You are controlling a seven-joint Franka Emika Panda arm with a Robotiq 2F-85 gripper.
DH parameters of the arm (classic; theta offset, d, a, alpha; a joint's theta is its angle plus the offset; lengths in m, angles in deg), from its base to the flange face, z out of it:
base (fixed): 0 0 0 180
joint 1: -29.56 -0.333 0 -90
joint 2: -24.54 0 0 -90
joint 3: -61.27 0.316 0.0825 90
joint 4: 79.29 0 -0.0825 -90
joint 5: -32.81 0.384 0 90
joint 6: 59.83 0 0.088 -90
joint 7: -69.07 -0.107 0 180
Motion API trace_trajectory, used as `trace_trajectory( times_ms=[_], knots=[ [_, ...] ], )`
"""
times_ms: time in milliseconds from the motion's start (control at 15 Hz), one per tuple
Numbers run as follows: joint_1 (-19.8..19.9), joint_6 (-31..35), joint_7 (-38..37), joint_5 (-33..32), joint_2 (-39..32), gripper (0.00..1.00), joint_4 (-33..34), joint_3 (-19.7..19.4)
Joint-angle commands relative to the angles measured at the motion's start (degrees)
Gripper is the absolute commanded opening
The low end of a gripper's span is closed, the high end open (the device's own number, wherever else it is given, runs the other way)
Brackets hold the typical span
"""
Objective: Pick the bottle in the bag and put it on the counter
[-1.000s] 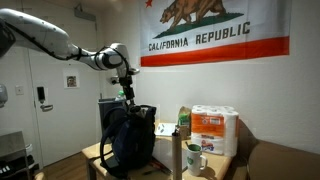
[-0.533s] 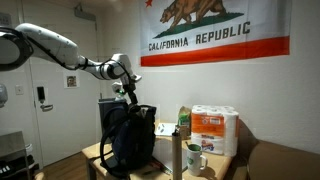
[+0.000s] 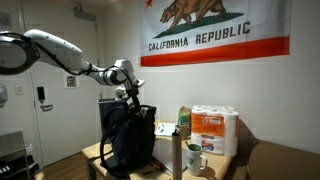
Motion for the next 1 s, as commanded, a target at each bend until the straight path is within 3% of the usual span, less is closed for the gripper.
trace_trajectory(
  times_ms=[0,67,200,600,933],
  knots=[
    [-1.5,-0.6,-3.2,0.5,0.9,0.13,-0.1,-1.1],
    [-1.4,0.2,-2.0,0.8,1.5,0.05,-0.7,-0.5],
    [-1.4,0.0,-1.2,1.4,3.2,0.00,-1.4,0.0],
    [-0.6,-5.8,1.2,1.7,8.4,0.02,-0.3,0.1],
    [1.5,-18.0,4.2,1.0,11.7,0.02,5.4,-0.7]
  ],
)
